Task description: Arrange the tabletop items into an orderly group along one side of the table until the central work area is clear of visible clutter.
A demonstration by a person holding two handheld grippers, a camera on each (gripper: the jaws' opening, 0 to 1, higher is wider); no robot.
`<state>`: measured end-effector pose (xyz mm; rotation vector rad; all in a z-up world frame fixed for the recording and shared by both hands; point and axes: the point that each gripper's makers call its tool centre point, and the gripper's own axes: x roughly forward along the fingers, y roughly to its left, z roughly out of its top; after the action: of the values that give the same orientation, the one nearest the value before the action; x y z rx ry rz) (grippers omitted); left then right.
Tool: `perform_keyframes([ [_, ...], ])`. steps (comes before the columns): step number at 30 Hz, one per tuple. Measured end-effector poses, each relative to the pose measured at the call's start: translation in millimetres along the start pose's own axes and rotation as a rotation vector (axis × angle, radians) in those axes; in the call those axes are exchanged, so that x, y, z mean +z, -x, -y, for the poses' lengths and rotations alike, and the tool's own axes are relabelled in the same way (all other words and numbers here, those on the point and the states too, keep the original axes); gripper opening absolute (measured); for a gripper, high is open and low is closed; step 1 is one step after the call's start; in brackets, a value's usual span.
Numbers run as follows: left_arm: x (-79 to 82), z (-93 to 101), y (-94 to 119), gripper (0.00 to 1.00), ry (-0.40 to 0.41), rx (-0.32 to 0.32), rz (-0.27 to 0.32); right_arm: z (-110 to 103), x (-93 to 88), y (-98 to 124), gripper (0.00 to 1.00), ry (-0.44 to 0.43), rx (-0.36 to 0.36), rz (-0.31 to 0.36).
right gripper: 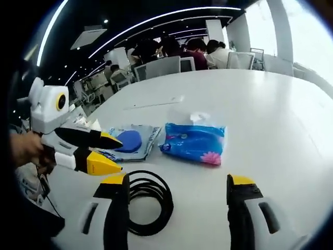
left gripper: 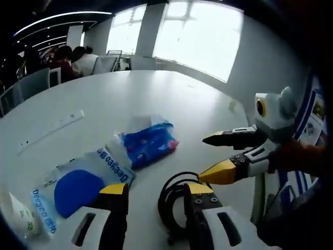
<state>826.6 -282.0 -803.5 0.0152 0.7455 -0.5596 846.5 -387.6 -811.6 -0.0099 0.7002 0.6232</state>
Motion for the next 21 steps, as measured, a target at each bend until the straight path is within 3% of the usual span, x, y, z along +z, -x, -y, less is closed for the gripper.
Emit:
perform_keyframes([
  [6,14.4,-6.8,-13,0.45,-0.007,-0.011,0.008,11,8.6,-5,0.80,0.007,0.007,0.012],
  [10,19.7,-3.4,-23,0.50,-0.021,-0.054,0.003,15,21.1,-9,0.82,0.085,0.018,0.059],
  [13,23.5,-1.1,-28,0.52,-0.028,-0.074,0.011,17,21.8,-13,0.82,0.093,0.024,0.053],
  [17,26.2,-5.1,-35,0.56,-0.040,-0.072,0.010,27,23.5,-17,0.72,0.093,0.017,0.060],
  [21,26.1,-15.0,-42,0.52,-0.061,-0.047,0.001,34,23.2,-21,0.65,0.080,-0.001,0.057],
])
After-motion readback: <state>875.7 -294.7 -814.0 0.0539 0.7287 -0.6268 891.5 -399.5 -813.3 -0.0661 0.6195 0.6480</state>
